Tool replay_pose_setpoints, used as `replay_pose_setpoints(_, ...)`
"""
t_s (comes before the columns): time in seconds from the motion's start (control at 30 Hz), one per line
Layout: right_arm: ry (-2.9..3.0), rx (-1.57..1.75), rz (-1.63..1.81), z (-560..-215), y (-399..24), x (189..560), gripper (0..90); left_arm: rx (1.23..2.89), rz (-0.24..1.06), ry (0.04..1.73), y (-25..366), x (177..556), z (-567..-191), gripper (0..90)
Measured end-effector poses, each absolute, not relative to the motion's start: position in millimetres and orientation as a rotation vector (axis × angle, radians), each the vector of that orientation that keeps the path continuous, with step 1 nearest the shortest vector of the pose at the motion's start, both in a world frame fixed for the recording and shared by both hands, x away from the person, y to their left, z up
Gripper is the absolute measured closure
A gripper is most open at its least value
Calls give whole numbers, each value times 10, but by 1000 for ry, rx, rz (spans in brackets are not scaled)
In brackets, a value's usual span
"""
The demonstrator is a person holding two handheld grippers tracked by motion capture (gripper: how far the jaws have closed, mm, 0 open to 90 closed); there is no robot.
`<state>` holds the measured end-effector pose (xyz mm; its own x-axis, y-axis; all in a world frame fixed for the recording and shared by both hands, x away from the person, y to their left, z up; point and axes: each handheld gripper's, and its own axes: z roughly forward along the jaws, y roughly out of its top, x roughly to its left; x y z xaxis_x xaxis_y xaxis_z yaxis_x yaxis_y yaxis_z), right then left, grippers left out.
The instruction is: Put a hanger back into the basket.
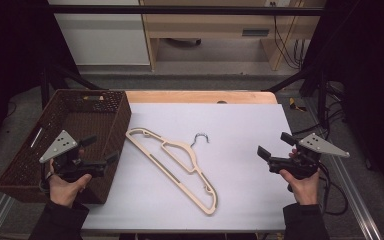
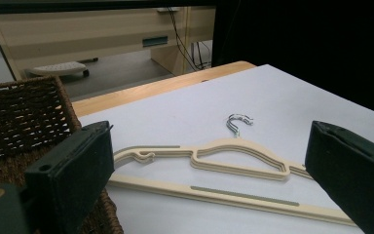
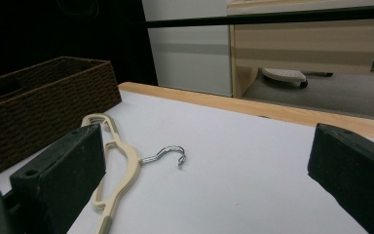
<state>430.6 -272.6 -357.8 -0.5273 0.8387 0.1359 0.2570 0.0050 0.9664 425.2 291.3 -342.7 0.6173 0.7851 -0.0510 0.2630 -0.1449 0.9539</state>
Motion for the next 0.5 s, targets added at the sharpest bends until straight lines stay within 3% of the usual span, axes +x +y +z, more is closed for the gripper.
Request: replay_pose_setpoints(0.5,1999,1106,1433,-3556,-2356,4358,52,1705,566,863,2925,4224,-3434,44)
